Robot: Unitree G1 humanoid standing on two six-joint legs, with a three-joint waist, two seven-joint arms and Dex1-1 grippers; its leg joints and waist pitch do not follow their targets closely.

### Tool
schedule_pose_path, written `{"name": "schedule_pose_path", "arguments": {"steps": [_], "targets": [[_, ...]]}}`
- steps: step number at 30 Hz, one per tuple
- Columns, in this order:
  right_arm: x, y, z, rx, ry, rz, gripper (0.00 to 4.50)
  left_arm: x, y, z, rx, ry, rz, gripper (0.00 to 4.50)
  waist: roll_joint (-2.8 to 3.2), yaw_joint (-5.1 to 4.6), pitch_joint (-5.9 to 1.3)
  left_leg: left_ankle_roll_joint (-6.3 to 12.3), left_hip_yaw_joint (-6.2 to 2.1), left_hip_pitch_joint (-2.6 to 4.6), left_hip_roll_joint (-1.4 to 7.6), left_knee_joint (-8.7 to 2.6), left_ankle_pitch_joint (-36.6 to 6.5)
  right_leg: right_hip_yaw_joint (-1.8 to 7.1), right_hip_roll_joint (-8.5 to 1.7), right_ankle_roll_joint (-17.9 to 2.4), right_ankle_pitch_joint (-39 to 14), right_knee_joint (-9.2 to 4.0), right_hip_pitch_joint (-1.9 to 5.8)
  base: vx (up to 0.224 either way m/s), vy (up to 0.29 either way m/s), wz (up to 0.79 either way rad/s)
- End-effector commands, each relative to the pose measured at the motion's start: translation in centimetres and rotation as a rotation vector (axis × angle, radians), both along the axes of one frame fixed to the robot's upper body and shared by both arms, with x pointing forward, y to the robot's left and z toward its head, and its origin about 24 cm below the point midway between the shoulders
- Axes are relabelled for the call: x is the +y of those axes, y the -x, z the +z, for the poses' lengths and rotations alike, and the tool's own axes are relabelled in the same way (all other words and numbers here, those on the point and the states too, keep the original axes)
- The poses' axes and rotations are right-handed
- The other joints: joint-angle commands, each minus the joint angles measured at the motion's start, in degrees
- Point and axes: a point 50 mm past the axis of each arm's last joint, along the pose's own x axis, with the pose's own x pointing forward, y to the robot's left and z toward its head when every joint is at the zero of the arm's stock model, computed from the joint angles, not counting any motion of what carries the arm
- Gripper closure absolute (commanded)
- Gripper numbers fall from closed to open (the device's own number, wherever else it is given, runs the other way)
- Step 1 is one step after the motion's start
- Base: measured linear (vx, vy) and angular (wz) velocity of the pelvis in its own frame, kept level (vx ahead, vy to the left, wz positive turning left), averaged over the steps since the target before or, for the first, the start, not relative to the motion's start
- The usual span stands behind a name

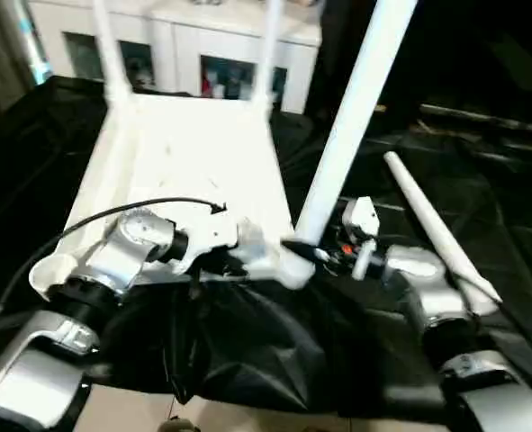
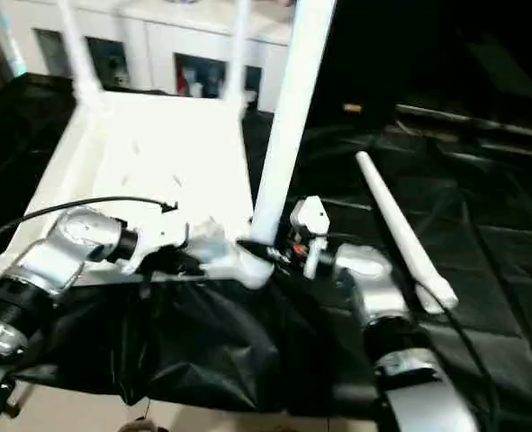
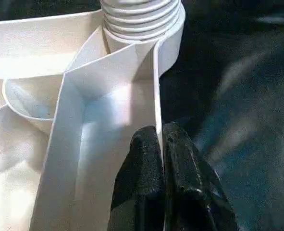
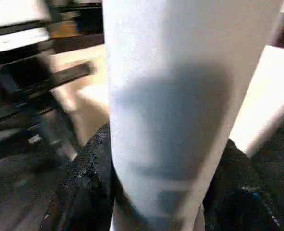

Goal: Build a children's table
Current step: Rotate leg to tighten

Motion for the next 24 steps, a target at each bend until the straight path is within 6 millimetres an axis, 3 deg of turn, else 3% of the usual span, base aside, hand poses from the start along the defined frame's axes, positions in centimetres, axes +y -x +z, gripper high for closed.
{"name": "schedule_pose_path", "arguments": {"steps": [1, 4, 7, 8, 9, 10, 11, 12, 13, 14, 15, 16, 17, 18, 19, 20, 21, 22, 24], "targets": [[-2.0, 1.4, -4.7, 0.216, 0.119, -0.204, 2.61, -0.9, -0.8, 1.6, -0.048, 0.053, 0.019, 4.50, 1.76, -0.28, -2.19, -3.12, -2.36, 1.03, 2.72, -4.87, -30.80, 2.43, -5.92, -5.67, -37.30, -6.85, 0.55, 0.000, 0.000, 0.00], [-1.0, 1.1, -5.5, 0.266, 0.148, -0.342, 2.61, -1.5, -1.4, 1.5, -0.062, 0.047, 0.100, 4.50, 2.15, -1.19, -2.27, -3.38, -2.69, 0.76, 2.74, -5.15, -31.55, 1.95, -5.91, -6.08, -35.06, -7.05, 0.72, 0.000, 0.000, 0.00], [0.3, 0.3, -6.1, 0.338, 0.187, -0.531, 2.61, -2.6, -2.1, 1.1, -0.070, 0.052, 0.228, 4.50, 2.53, -1.70, -2.18, -3.70, -2.88, 1.11, 2.73, -5.14, -33.92, 1.25, -5.90, -6.04, -34.89, -7.38, 0.71, 0.000, 0.000, 0.00], [1.0, 0.0, -6.1, 0.370, 0.183, -0.581, 2.61, -3.1, -2.3, 0.8, -0.077, 0.047, 0.283, 4.50, 2.71, -2.12, -2.13, -3.96, -3.24, 0.91, 2.85, -5.34, -35.03, 0.65, -5.96, -6.13, -33.75, -7.42, 1.12, 0.000, 0.000, 0.00], [1.7, -0.2, -6.0, 0.399, 0.172, -0.615, 2.61, -3.5, -2.4, 0.5, -0.081, 0.038, 0.327, 4.50, 2.91, -2.53, -2.02, -4.32, -3.42, 1.21, 2.85, -5.36, -37.15, 0.12, -5.76, -5.75, -33.65, -7.56, 1.00, 0.000, 0.000, 0.00], [2.1, -0.3, -5.9, 0.415, 0.162, -0.630, 2.61, -3.8, -2.4, 0.3, -0.083, 0.032, 0.349, 4.50, 2.87, -2.63, -1.87, -4.19, -3.46, 1.59, 2.81, -5.29, -38.48, -0.16, -5.63, -5.26, -34.15, -7.97, 0.71, 0.000, 0.000, 0.00], [3.4, -0.7, -5.5, 0.448, 0.134, -0.655, 2.61, -4.8, -2.2, -0.1, -0.085, 0.030, 0.372, 4.50, 3.00, -2.72, -1.74, -3.97, -3.33, 2.51, 2.66, -4.93, -40.46, -0.62, -5.62, -4.69, -34.69, -8.62, 0.18, 0.000, 0.000, 0.00], [3.7, -0.7, -5.4, 0.455, 0.129, -0.660, 2.61, -5.1, -2.1, -0.2, -0.085, 0.031, 0.375, 4.50, 3.26, -3.28, -1.23, -3.63, -3.49, 3.13, 2.80, -5.17, -44.00, -2.33, -5.01, -3.46, -34.98, -9.40, 0.18, 0.000, 0.000, 0.00], [4.2, -0.9, -5.2, 0.458, 0.136, -0.661, 2.61, -5.4, -2.1, -0.2, -0.092, 0.035, 0.391, 4.50, 3.35, -3.43, -1.10, -3.49, -3.74, 2.51, 3.08, -5.92, -45.62, -3.07, -4.57, -2.60, -34.26, -9.09, 1.13, 0.000, 0.000, 0.00], [4.6, -1.0, -5.0, 0.457, 0.143, -0.661, 2.61, -5.6, -2.1, -0.2, -0.096, 0.038, 0.402, 4.50, 4.51, -2.38, -0.83, -3.88, -3.36, -1.16, 4.91, -10.16, -51.39, -2.79, -3.08, -3.55, -25.47, -1.92, 4.91, -0.051, 0.015, -0.03], [5.4, -1.2, -4.6, 0.455, 0.145, -0.649, 2.61, -5.8, -2.2, -0.1, -0.101, 0.043, 0.420, 4.50, 4.41, 1.11, -0.70, -3.56, 0.09, -4.40, 4.78, -13.26, -55.78, -2.50, -1.28, -3.77, -11.71, 5.75, 6.03, -0.051, 0.015, -0.03], [5.7, -1.3, -4.4, 0.447, 0.147, -0.643, 2.61, -5.8, -2.2, 0.0, -0.106, 0.043, 0.427, 4.50, 3.73, 1.77, -1.02, -2.40, 1.44, -2.72, 4.36, -13.47, -53.19, -0.58, -1.19, -3.53, -13.22, 6.49, 4.55, -0.025, -0.071, 0.19], [5.7, -1.3, -4.4, 0.446, 0.147, -0.643, 2.61, -5.8, -2.2, 0.0, -0.106, 0.043, 0.427, 4.50, -1.79, 1.27, -1.85, -2.65, 0.28, 4.05, 1.50, -3.15, -35.87, 3.36, -6.80, -0.24, -44.74, -4.73, -2.20, 0.132, -0.131, 0.01], [5.9, -1.3, -4.3, 0.441, 0.151, -0.644, 2.61, -5.8, -2.3, 0.1, -0.109, 0.041, 0.432, 4.50, -0.33, 1.35, -1.76, -0.88, -0.65, 4.63, 1.03, 3.01, -24.45, 4.72, -11.83, -1.55, -54.53, -8.91, -3.35, 0.132, -0.131, 0.01], [6.0, -1.4, -4.3, 0.442, 0.150, -0.648, 2.61, -5.7, -2.3, 0.1, -0.109, 0.042, 0.435, 4.50, -0.76, 2.19, -2.94, 0.52, -2.39, -4.30, 1.49, 0.26, -6.59, 5.32, -11.31, -0.72, -43.36, -4.99, 5.17, 0.190, -0.068, -0.44], [6.2, -1.4, -4.2, 0.445, 0.161, -0.662, 2.61, -5.6, -2.4, 0.2, -0.112, 0.037, 0.449, 4.50, 1.21, 2.89, -3.52, -1.45, -2.20, -2.43, 2.45, -3.34, -0.65, 2.50, -6.99, -2.49, -21.69, -3.40, 3.28, 0.094, -0.011, -0.32], [6.2, -1.4, -4.2, 0.445, 0.161, -0.662, 2.61, -5.6, -2.4, 0.2, -0.112, 0.037, 0.449, 4.50, 1.20, 1.94, -3.43, -1.91, -2.26, -2.09, 2.47, -3.73, -1.66, 1.84, -5.44, -3.32, -14.14, -2.12, 2.72, 0.111, -0.029, -0.31], [6.3, -1.5, -4.1, 0.450, 0.154, -0.664, 2.61, -5.4, -2.4, 0.2, -0.115, 0.031, 0.457, 4.50, 1.92, 1.49, -3.36, -3.55, -1.86, -0.84, 2.59, -4.03, -7.89, 2.11, -5.03, -7.23, -4.67, -1.69, 2.36, 0.000, 0.000, 0.00], [6.4, -1.5, -4.1, 0.452, 0.153, -0.666, 2.61, -5.4, -2.5, 0.2, -0.116, 0.028, 0.459, 4.50, 2.17, 1.41, -3.39, -3.73, -1.64, -0.82, 2.48, -4.27, -10.36, 2.21, -5.15, -8.29, -4.72, -2.12, 2.81, 0.000, 0.000, 0.00]]}}
